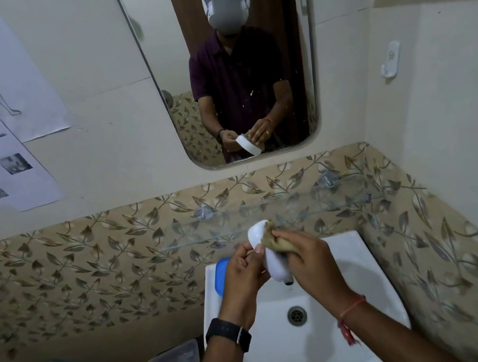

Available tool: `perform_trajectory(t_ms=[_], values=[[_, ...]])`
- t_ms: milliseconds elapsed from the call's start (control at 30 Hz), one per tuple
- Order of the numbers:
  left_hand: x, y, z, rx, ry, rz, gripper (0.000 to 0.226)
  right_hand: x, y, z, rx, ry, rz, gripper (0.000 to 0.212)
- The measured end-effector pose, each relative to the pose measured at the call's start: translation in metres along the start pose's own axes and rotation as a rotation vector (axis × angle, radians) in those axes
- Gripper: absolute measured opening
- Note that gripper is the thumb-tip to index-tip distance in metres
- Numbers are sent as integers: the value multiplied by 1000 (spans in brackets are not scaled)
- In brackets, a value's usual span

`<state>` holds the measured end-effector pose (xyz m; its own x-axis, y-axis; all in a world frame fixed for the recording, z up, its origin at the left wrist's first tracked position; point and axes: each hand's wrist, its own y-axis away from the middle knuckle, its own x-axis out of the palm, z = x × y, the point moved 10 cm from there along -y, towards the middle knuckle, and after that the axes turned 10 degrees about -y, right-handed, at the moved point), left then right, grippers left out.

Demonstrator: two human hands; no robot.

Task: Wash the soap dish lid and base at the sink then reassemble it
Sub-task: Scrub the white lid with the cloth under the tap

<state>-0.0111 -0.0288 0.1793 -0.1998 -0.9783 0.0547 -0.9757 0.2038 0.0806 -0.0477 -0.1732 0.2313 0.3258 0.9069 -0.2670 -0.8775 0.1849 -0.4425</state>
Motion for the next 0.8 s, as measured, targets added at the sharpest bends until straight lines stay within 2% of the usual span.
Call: perform_trajectory(t_ms=[133, 400, 600, 700, 800], values=[[14, 6, 2, 19, -30, 77, 29, 0, -35, 9, -5, -14, 3, 46], [-26, -3, -8, 41, 33, -95, 26, 11, 36, -11, -12, -47, 27, 53], [-12, 5, -1, 42, -35, -44, 23, 12, 20, -15, 32, -46, 2, 50], [4, 8, 1, 43, -148, 5, 24, 16, -7, 5, -22, 6, 4, 46], [2, 4, -3, 52, -169, -37, 26, 31, -13, 12, -99, 110, 102, 55]])
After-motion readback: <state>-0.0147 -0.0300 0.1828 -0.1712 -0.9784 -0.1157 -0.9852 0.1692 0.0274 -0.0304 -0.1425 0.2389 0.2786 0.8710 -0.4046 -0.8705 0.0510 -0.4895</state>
